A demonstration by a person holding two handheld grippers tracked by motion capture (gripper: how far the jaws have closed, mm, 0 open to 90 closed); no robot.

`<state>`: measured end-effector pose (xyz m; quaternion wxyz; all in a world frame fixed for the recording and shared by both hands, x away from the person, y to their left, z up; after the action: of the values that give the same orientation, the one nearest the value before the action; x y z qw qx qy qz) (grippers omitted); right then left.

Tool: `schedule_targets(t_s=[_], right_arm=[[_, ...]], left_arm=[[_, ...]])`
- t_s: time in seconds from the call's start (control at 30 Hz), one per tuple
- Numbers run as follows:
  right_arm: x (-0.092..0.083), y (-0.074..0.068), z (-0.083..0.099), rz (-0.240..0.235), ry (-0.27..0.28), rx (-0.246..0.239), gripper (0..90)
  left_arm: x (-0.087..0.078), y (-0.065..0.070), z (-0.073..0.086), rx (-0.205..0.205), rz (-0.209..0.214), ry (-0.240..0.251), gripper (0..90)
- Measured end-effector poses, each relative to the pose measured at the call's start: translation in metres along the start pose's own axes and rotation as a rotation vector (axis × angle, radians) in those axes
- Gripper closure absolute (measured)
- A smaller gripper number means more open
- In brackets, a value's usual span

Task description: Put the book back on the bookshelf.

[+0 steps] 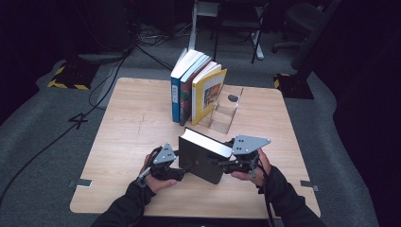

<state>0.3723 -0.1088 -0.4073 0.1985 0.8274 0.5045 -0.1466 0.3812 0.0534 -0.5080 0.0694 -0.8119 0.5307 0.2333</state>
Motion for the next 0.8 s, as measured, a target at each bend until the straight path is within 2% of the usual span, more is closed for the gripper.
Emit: schedule_targets(t_s=[0.07, 0.1, 0.17, 0.23, 0.4, 0.47, 0.5, 0.57, 0.6, 0.67, 0.7, 0.8], right_arm=[[-0.003, 0.002, 0.003, -0.004, -0.001, 0.026, 46.0], [-0.002, 0.002, 0.006, -0.02, -0.014, 0.045, 44.2], [0.004, 0.001, 0.011, -0.009, -0.048, 0.047, 42.0], [0.01, -0.001, 0.013, 0.001, -0.056, 0.044, 40.5], [0.01, 0.001, 0.014, 0.016, -0.049, 0.067, 43.9], [0.008, 0.001, 0.014, 0.037, -0.054, 0.052, 48.4], [0.007, 0.002, 0.014, 0.042, -0.055, 0.049, 49.1], [0.006, 0.003, 0.015, 0.047, -0.053, 0.061, 49.7], [0.006, 0.004, 0.014, 0.047, -0.054, 0.063, 49.9], [0.006, 0.005, 0.015, 0.046, -0.055, 0.065, 50.2], [0.006, 0.006, 0.015, 0.043, -0.054, 0.068, 50.3], [0.006, 0.008, 0.015, 0.036, -0.058, 0.071, 50.5]], left_arm=[[0.004, 0.001, -0.002, 0.001, 0.013, 0.002, 31.5], [0.005, 0.001, -0.002, 0.001, 0.018, 0.0, 33.5], [0.007, 0.0, -0.004, 0.003, 0.024, -0.005, 33.8], [0.006, 0.0, -0.004, 0.006, 0.025, -0.007, 33.5], [0.008, 0.001, -0.002, 0.018, 0.009, -0.04, 31.6], [0.008, 0.002, 0.004, 0.033, 0.034, -0.099, 29.8], [0.006, 0.002, 0.007, 0.027, 0.034, -0.112, 29.8], [-0.002, -0.001, 0.013, 0.018, 0.017, -0.135, 27.9], [-0.007, -0.003, 0.017, 0.018, -0.007, -0.149, 25.5], [-0.016, -0.004, 0.024, 0.017, -0.003, -0.167, 22.1], [-0.02, -0.004, 0.03, 0.019, 0.001, -0.184, 20.9], [-0.03, -0.005, 0.048, 0.039, -0.046, -0.26, 20.5]])
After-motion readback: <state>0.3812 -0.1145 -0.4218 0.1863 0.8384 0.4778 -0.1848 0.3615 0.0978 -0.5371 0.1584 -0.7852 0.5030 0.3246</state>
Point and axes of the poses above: each handheld gripper's, and its own axes: x roughly forward along the jaws, z roughly out of its underside, y roughly to its right, the point moved 7 cm from there along x, roughly forward along the jaws, and after that the axes turned 7 degrees about z, right-handed, at the moved point
